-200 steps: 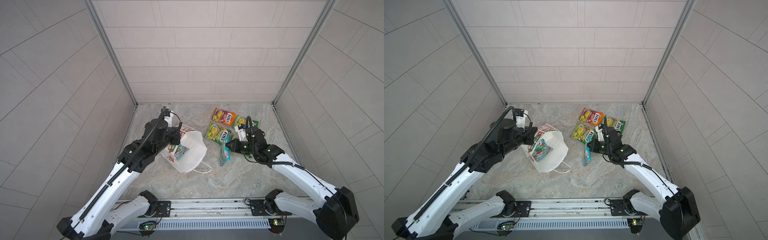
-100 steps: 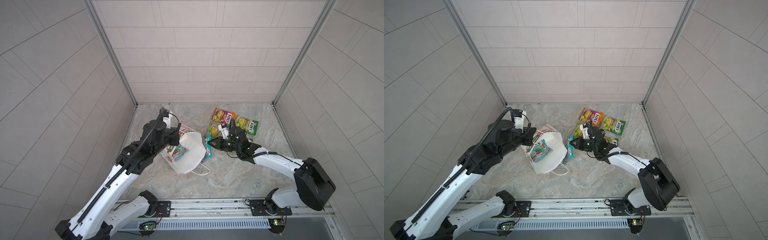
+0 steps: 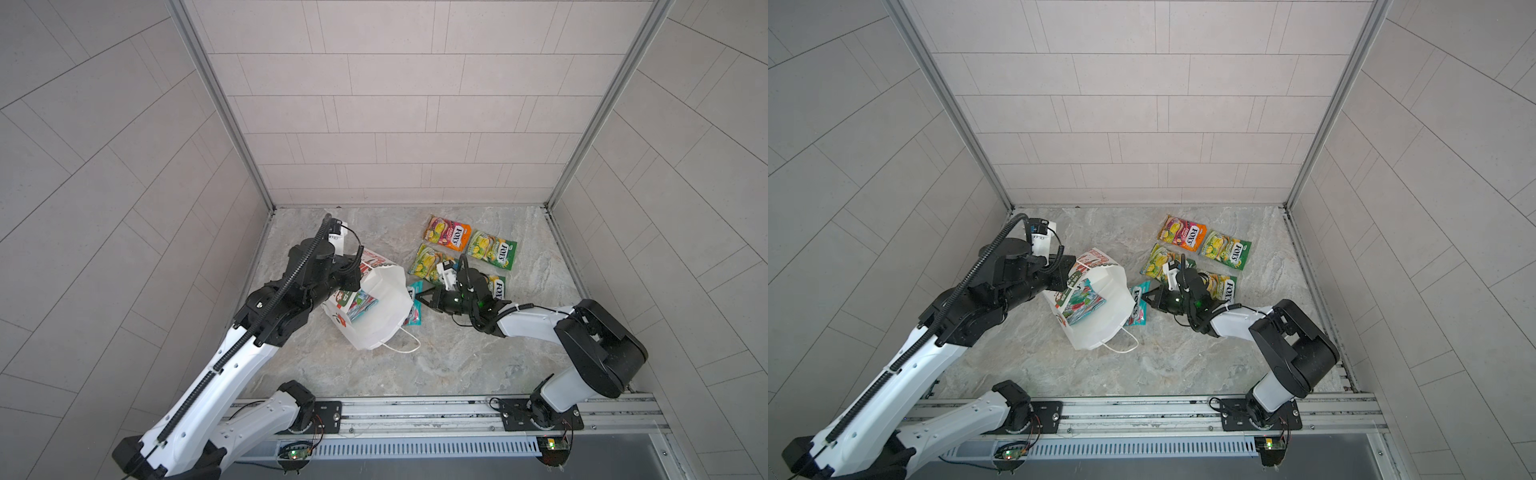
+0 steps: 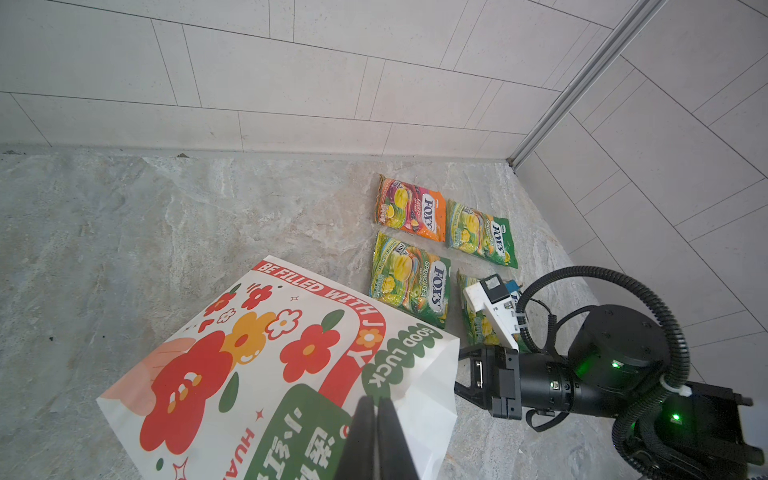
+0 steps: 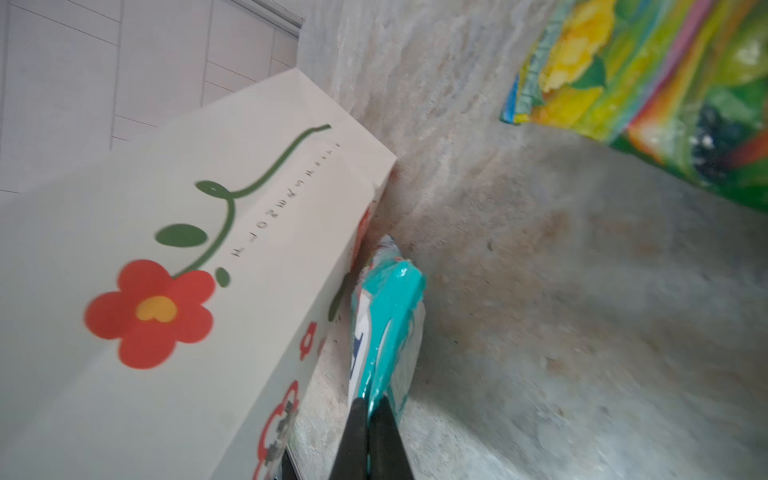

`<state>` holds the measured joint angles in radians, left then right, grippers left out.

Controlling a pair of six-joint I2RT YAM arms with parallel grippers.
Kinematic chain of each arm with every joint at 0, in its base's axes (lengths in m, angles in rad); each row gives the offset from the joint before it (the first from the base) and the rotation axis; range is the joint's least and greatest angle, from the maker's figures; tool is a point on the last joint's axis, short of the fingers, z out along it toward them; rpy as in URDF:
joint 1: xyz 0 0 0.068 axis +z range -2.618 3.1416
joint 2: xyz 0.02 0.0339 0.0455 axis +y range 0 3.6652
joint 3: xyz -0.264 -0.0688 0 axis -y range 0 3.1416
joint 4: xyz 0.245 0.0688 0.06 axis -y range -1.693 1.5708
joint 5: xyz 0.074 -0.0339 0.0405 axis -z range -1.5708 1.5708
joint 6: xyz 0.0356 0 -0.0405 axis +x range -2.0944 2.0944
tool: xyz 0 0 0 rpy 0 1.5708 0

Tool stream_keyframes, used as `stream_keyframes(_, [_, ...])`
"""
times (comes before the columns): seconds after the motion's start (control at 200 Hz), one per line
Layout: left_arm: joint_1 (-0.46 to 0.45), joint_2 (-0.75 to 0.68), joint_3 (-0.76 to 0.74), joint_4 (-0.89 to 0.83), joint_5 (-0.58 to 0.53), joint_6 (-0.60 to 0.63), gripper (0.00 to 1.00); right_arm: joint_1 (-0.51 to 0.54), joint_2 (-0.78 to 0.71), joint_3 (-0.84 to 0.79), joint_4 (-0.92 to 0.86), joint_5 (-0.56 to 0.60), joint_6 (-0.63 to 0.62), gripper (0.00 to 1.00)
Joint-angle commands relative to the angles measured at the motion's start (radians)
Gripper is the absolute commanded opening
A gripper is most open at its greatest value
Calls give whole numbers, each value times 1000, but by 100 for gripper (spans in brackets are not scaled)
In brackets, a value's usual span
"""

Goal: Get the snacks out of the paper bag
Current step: 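Lower the teal pack onto the table beside the bag and release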

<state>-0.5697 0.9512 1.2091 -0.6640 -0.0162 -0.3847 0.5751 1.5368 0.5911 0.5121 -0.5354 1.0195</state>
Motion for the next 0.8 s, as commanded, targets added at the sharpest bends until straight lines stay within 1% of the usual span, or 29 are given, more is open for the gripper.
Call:
stream_keyframes(0.0, [1, 1, -7, 12, 5, 0, 0, -3, -63, -19, -101, 75, -67, 0])
stream_keyframes(0.125, [1, 7, -10, 21, 12, -8, 0, -3, -100, -27, -211, 153, -122, 0])
stream_keyframes(0.305, [0, 15, -19, 42, 38, -32, 0, -4, -132, -11, -359, 230, -179, 0])
stream_keyframes(0.435, [1, 14, -25, 52, 43, -48, 0, -3, -139, -21, -387, 268, -172, 0])
stream_keyframes(0.615, [1, 14, -41, 77, 67, -77, 0, -3, -183, -69, -387, 359, -117, 0])
stream_keyframes(0.71, [0, 15, -50, 87, 84, -89, 0, -5, -200, -79, -393, 381, -111, 0])
stream_keyframes(0.796, [0, 17, -57, 96, 98, -94, 0, -5, -205, -79, -399, 376, -117, 0])
